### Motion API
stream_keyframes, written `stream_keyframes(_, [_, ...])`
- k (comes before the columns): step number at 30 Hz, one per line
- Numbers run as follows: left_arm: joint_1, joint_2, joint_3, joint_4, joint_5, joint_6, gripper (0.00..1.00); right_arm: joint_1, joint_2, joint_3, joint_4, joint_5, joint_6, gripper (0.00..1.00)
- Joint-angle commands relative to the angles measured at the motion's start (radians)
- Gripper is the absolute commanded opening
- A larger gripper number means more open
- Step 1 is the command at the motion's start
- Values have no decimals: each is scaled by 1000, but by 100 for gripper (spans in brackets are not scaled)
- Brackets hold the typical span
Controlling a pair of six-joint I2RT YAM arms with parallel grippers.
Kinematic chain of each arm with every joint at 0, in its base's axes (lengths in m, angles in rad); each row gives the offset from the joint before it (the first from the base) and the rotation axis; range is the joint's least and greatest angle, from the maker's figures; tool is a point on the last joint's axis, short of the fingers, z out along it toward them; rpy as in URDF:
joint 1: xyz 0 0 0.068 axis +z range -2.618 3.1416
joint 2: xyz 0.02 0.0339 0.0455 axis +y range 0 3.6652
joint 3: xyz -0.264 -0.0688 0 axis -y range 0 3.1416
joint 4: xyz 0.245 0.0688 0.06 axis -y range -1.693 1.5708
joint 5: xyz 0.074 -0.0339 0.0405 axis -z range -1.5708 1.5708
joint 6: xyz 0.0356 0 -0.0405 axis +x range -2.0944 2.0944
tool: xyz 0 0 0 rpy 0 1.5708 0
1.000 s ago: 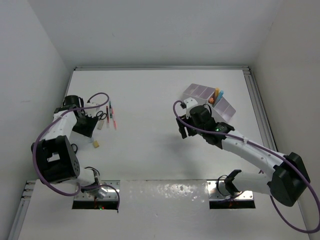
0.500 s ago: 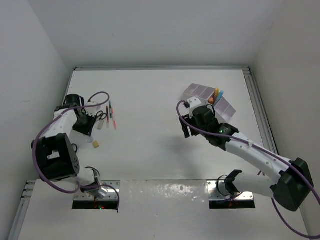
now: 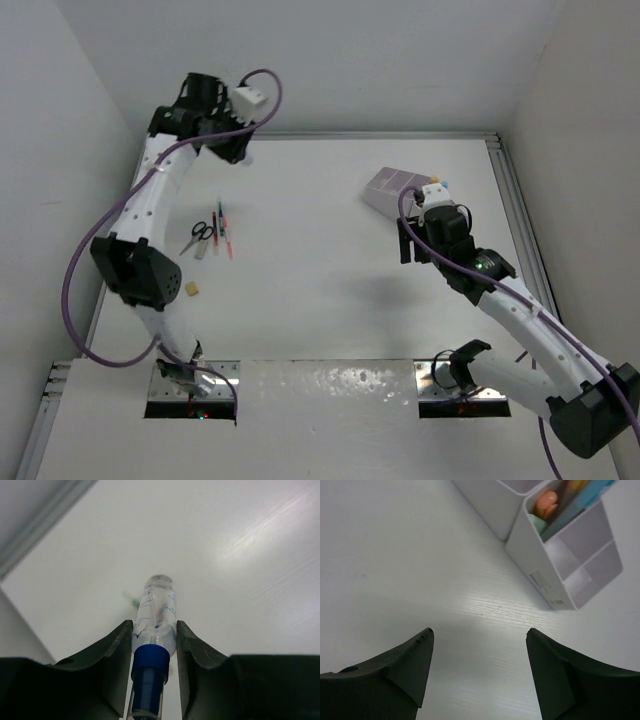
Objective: Sort the stationery into containers
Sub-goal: Pick up the stationery from the center of the board, then place the stationery in the storage box.
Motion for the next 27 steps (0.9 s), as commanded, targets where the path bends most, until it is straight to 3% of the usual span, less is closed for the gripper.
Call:
stream_keyframes(1, [-155, 172, 238, -49, 67, -88, 0, -40, -48, 36, -92, 84, 55, 73])
stream_keyframes(3, [-265, 309, 437, -50, 74, -104, 0, -50, -73, 21, -130, 102, 78, 73])
stream_keyframes(5, [-337, 378, 513, -9, 71, -112, 0, -60, -122, 10, -173, 136, 112, 73])
stream_keyframes(9, [-498, 404, 396, 227, 53, -141, 0, -66, -212, -14, -257, 199, 172, 73])
stream_keyframes(16, [-558, 478, 418, 479, 120, -279, 0, -66, -347, -51, -391, 231, 256, 73])
stream_keyframes(27, [-667, 651, 487, 562, 25, -264, 0, -66, -377, -60, -428, 253, 216, 74])
